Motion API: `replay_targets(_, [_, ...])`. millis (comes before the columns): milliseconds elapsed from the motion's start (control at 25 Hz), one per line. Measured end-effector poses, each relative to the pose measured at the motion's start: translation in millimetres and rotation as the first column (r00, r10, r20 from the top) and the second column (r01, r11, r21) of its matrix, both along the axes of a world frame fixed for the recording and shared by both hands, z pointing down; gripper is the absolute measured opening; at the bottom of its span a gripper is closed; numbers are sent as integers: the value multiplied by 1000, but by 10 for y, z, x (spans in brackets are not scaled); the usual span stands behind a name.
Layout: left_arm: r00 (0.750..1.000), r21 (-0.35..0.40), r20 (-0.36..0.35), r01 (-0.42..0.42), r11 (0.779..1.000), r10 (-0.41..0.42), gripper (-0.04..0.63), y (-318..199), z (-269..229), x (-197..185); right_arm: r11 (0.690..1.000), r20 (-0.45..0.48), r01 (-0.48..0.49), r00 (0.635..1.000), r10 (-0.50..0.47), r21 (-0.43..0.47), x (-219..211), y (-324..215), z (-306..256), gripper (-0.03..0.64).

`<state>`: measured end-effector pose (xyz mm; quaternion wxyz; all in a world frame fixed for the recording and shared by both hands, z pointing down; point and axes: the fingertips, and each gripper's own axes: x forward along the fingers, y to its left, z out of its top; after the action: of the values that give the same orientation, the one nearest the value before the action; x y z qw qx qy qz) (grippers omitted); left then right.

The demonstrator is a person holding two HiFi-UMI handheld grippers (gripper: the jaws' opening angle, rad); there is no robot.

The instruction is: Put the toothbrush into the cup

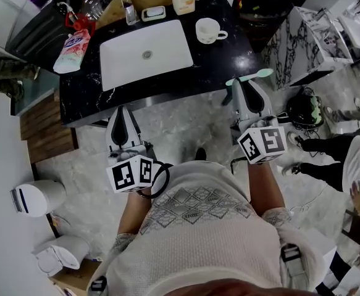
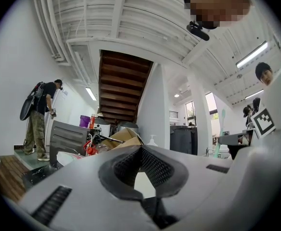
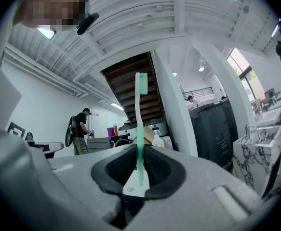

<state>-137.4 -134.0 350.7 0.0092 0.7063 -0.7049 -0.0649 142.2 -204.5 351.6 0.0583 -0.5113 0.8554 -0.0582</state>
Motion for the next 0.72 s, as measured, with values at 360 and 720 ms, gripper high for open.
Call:
replay_targets(360, [1000, 4, 2, 21, 1000, -21, -2, -101, -35, -311, 1000, -36, -14, 999, 14, -6, -153, -430, 154, 46])
replay_targets(720, [999, 7, -1, 50, 999, -50, -2, -152, -40, -506, 999, -52, -25, 998, 22, -47, -277, -957, 360, 46])
